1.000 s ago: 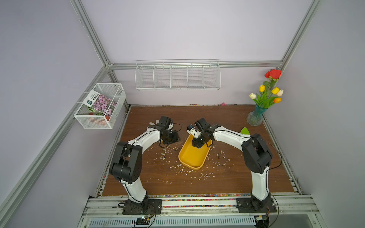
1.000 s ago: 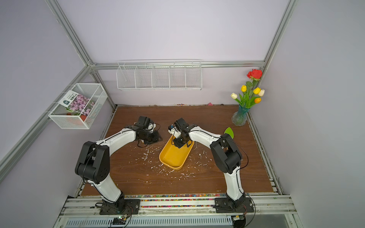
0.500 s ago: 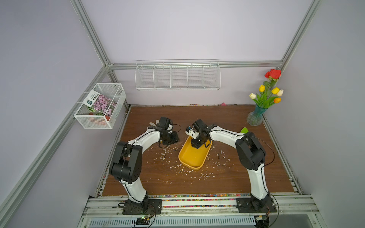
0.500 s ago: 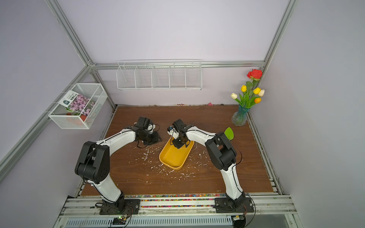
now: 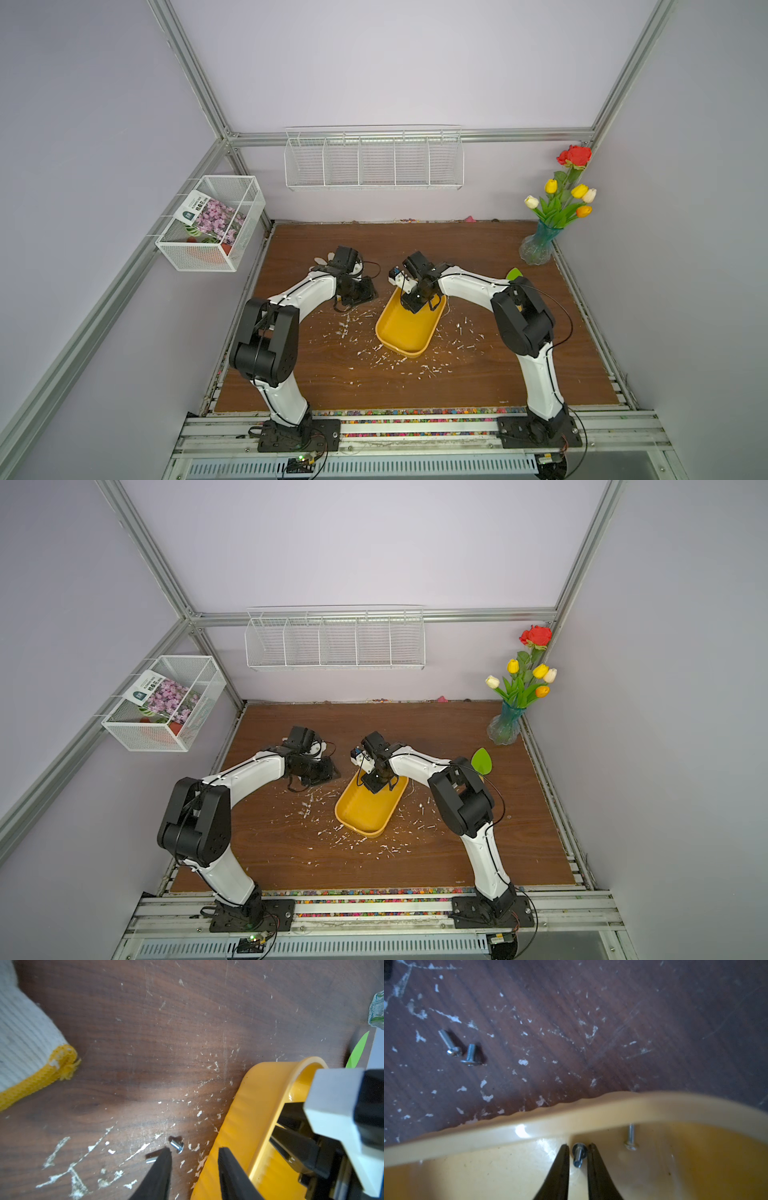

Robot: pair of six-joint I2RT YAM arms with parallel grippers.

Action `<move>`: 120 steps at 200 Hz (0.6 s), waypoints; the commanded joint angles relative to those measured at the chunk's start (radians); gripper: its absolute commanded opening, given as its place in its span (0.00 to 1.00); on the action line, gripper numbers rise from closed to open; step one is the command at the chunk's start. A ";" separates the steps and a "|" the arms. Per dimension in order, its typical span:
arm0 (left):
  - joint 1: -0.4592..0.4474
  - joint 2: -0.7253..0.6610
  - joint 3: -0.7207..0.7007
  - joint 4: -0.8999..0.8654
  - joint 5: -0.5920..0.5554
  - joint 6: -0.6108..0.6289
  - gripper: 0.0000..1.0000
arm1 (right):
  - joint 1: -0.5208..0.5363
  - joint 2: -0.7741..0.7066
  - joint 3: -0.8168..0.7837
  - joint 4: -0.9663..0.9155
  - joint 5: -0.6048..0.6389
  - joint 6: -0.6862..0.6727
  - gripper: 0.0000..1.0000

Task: Take out the screws from the storage box
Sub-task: Pick up the screw from the storage box.

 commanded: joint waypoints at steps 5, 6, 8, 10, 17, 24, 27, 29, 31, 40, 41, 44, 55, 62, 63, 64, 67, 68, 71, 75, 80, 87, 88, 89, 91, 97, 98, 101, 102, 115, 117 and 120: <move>0.005 -0.012 -0.011 0.010 0.000 0.008 0.42 | 0.006 0.022 0.020 -0.022 0.005 -0.013 0.12; 0.005 -0.012 -0.011 0.010 0.001 0.007 0.42 | 0.006 0.022 0.022 -0.023 0.005 -0.014 0.12; 0.005 -0.011 -0.010 0.010 0.000 0.008 0.42 | 0.007 0.023 0.023 -0.026 0.005 -0.014 0.11; 0.004 -0.010 -0.010 0.009 0.000 0.009 0.42 | 0.006 0.023 0.026 -0.029 0.005 -0.015 0.10; 0.005 -0.011 -0.009 0.009 0.001 0.009 0.42 | 0.006 0.024 0.028 -0.035 0.004 -0.017 0.06; 0.004 -0.011 -0.010 0.008 0.001 0.009 0.42 | 0.008 0.022 0.027 -0.036 0.003 -0.018 0.03; 0.005 -0.011 -0.009 0.007 0.000 0.009 0.42 | 0.008 0.019 0.025 -0.036 0.004 -0.018 0.02; 0.005 -0.010 -0.009 0.007 0.000 0.008 0.42 | 0.008 0.017 0.023 -0.037 0.004 -0.018 0.01; 0.005 -0.010 -0.010 0.007 0.000 0.009 0.42 | 0.008 0.015 0.021 -0.036 0.004 -0.018 0.00; 0.005 -0.013 -0.009 0.006 0.000 0.009 0.42 | 0.006 0.003 0.013 -0.032 0.003 -0.015 0.00; 0.005 -0.014 -0.010 0.006 -0.001 0.009 0.42 | 0.005 0.001 0.011 -0.031 0.002 -0.014 0.00; 0.005 -0.014 -0.010 0.006 0.000 0.008 0.42 | 0.006 -0.004 0.009 -0.030 0.001 -0.011 0.00; 0.005 -0.021 -0.008 0.004 -0.001 0.008 0.41 | 0.004 -0.031 0.003 -0.030 -0.007 0.002 0.00; 0.005 -0.027 -0.005 0.000 0.000 0.008 0.41 | 0.002 -0.053 -0.003 -0.028 -0.013 0.014 0.00; 0.005 -0.029 -0.003 0.000 0.000 0.008 0.41 | 0.001 -0.057 -0.005 -0.027 -0.014 0.016 0.00; 0.005 -0.030 -0.002 -0.001 0.000 0.008 0.41 | 0.000 -0.060 -0.007 -0.026 -0.016 0.017 0.00; 0.004 -0.034 0.001 -0.002 0.003 0.009 0.41 | -0.001 -0.073 -0.011 -0.023 -0.018 0.023 0.00; 0.005 -0.034 0.003 -0.003 0.002 0.009 0.41 | -0.002 -0.076 -0.014 -0.022 -0.019 0.025 0.00; 0.005 -0.037 0.006 -0.006 0.004 0.009 0.41 | -0.003 -0.090 -0.019 -0.018 -0.023 0.030 0.00; 0.005 -0.042 0.012 -0.010 0.004 0.009 0.42 | -0.005 -0.106 -0.026 -0.014 -0.026 0.037 0.00; 0.004 -0.048 0.020 -0.013 0.005 0.011 0.41 | -0.007 -0.126 -0.032 -0.013 -0.030 0.046 0.00; 0.005 -0.055 0.032 -0.018 0.005 0.008 0.41 | -0.013 -0.157 -0.042 -0.017 -0.036 0.056 0.00; 0.005 -0.057 0.034 -0.018 0.005 0.009 0.41 | -0.013 -0.161 -0.044 -0.016 -0.037 0.059 0.00; 0.004 -0.058 0.037 -0.019 0.005 0.009 0.41 | -0.014 -0.164 -0.045 -0.017 -0.038 0.061 0.00; 0.005 -0.059 0.041 -0.020 0.006 0.010 0.42 | -0.016 -0.172 -0.049 -0.017 -0.039 0.064 0.00; 0.005 -0.066 0.053 -0.023 0.010 0.011 0.42 | -0.021 -0.201 -0.060 -0.019 -0.045 0.073 0.00; 0.004 -0.067 0.055 -0.023 0.011 0.011 0.42 | -0.022 -0.205 -0.062 -0.022 -0.046 0.075 0.00; 0.005 -0.068 0.061 -0.025 0.015 0.013 0.42 | -0.025 -0.221 -0.067 -0.026 -0.048 0.080 0.00; 0.005 -0.069 0.063 -0.025 0.017 0.013 0.42 | -0.026 -0.224 -0.069 -0.028 -0.048 0.081 0.00; 0.005 -0.079 0.082 -0.016 0.046 0.015 0.42 | -0.035 -0.293 -0.109 -0.037 -0.044 0.096 0.00; 0.004 -0.082 0.084 -0.013 0.050 0.016 0.42 | -0.037 -0.304 -0.116 -0.039 -0.043 0.098 0.00; 0.004 -0.084 0.086 -0.008 0.059 0.015 0.42 | -0.039 -0.320 -0.126 -0.042 -0.039 0.103 0.00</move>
